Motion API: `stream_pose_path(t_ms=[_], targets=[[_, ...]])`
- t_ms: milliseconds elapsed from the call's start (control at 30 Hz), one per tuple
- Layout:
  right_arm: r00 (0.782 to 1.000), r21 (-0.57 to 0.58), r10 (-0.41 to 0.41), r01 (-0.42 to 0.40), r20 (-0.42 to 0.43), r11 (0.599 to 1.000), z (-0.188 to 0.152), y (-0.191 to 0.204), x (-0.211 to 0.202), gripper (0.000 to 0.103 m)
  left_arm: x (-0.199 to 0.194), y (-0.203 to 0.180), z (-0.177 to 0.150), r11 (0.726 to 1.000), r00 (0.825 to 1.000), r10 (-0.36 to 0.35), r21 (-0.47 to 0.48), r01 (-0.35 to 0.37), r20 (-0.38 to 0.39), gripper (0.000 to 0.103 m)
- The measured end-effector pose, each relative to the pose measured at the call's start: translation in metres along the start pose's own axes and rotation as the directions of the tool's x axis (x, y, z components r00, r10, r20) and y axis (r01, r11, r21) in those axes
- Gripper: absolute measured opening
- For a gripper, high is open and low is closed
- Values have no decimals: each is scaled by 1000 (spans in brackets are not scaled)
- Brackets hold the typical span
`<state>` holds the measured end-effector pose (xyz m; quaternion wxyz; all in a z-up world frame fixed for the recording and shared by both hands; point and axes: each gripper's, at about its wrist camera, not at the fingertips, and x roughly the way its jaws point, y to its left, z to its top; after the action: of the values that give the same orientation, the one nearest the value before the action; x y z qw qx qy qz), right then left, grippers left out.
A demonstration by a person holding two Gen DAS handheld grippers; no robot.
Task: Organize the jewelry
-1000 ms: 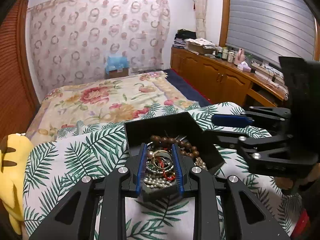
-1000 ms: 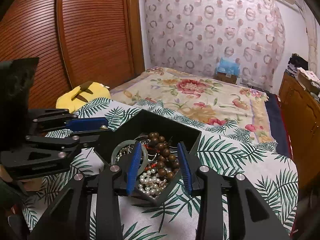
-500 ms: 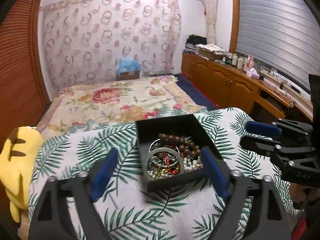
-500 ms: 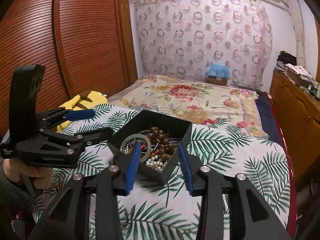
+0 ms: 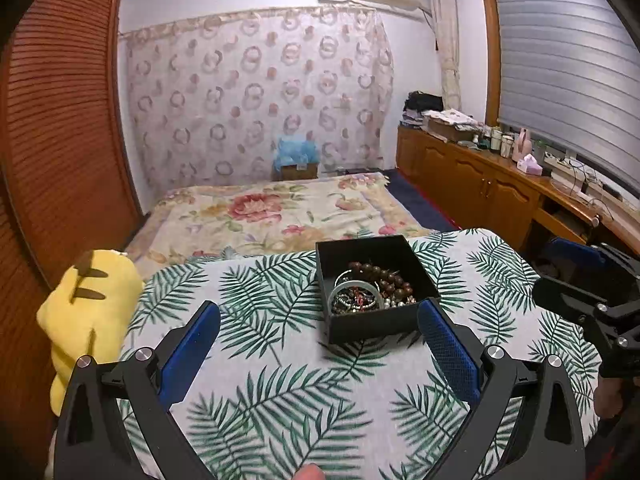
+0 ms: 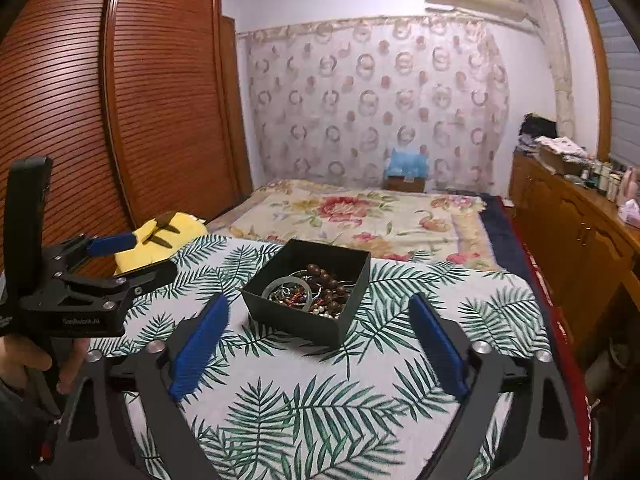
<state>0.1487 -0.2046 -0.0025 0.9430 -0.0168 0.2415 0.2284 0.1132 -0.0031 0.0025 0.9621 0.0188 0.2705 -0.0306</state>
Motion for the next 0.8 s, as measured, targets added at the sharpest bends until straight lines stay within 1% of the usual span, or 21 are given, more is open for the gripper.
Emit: stream_pose_path(t_ms=[33,200,333,533,800], targets=[[1000,3,-6,6,8,1000,0,2,-5,101,-5,-1,-1,1000,1000,0,0,0,2,95],[998,43,-57,55,34,998,-5,4,-26,101,-23,-2,-8,999,1000,30,-14,-30,9,95],[996,69,-77,74,46,995,-12,4,-37,101,-32,1,-16,998,999,50,-36,-50,4,95],[993,67,-108,105,56,992,-19,4,-44,101,-36,4,-20,998,999,53,-44,-52,8,95],[992,74,-112,108,55,991,-22,2,-41,101,-41,2,-20,998,998,52,-35,-51,28,95]])
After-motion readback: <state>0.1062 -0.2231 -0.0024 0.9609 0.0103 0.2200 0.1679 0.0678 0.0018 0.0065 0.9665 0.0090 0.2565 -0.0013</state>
